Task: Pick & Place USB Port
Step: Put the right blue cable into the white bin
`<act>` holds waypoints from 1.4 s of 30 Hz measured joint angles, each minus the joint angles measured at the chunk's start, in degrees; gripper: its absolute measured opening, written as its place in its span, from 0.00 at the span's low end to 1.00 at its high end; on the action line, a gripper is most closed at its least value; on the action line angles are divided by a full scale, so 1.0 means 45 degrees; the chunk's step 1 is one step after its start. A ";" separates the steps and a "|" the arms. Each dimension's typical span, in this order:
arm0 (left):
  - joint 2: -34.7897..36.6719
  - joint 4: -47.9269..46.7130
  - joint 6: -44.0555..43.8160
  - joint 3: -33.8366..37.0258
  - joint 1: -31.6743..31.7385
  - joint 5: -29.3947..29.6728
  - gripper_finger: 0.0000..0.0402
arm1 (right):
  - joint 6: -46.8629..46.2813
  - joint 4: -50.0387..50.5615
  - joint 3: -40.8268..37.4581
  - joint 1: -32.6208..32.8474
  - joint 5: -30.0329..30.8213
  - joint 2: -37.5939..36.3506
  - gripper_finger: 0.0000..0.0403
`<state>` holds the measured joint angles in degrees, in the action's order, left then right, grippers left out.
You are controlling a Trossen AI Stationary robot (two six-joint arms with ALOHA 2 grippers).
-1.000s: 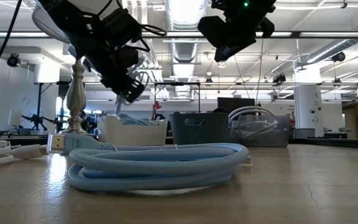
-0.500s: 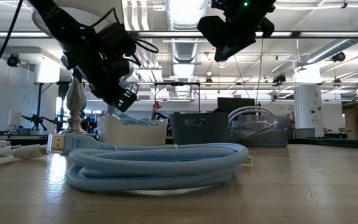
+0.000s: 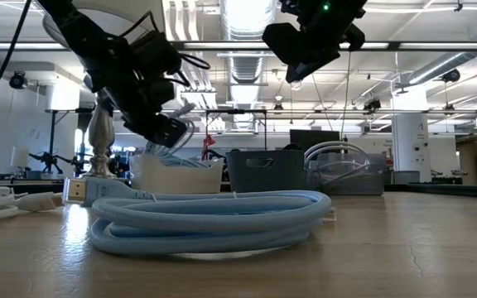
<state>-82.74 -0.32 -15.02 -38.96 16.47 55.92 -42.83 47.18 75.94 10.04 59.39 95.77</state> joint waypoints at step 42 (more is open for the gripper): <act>0.0024 -0.0216 -0.0535 -0.0257 0.1016 -0.4458 0.44 | 0.2955 -0.2050 -0.0243 0.0005 -0.2980 0.0019 0.31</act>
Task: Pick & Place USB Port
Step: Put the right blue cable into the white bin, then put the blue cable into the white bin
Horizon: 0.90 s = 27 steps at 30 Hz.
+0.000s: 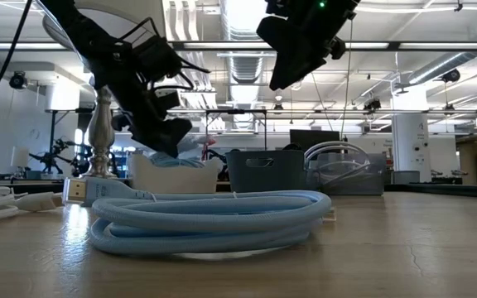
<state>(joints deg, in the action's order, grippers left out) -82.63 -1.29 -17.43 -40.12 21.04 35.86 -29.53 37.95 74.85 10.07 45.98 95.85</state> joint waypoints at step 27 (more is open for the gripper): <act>0.0005 0.1537 0.0554 -0.0176 0.0272 -0.3944 0.44 | 0.0000 -0.0142 -0.0092 0.0000 -0.0913 -0.0024 0.27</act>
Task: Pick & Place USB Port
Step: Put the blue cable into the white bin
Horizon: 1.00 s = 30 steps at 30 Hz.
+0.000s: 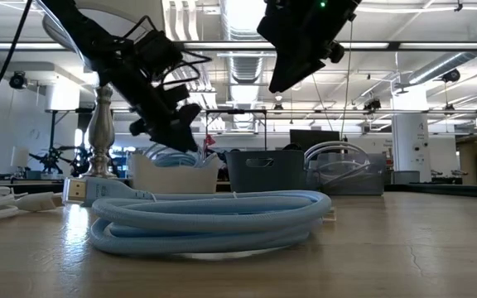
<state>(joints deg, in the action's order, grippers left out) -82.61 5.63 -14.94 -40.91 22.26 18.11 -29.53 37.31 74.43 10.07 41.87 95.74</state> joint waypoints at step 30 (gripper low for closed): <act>0.2854 0.1186 0.0925 -0.0708 -0.1916 -0.5914 0.44 | 0.2233 -1.1063 -0.5650 0.0919 -0.9195 0.0000 0.34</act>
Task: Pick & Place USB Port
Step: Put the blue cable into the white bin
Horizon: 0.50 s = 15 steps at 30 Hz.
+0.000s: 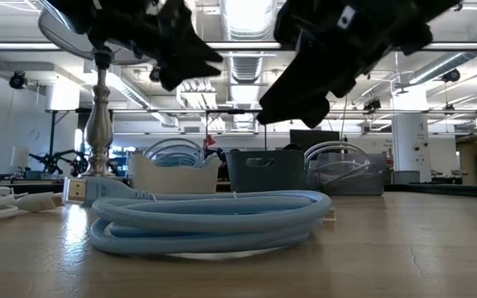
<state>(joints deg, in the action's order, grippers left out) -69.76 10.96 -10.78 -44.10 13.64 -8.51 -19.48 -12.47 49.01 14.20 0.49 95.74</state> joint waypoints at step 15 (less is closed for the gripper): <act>-0.1925 -0.0079 0.1188 0.0112 -0.2232 0.0591 0.44 | -0.0680 -0.2463 -0.0732 0.0639 0.1226 0.1075 0.34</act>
<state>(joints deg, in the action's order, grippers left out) -78.43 10.60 -5.43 -43.59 3.60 -5.85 -22.55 -23.55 45.71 17.08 6.01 100.58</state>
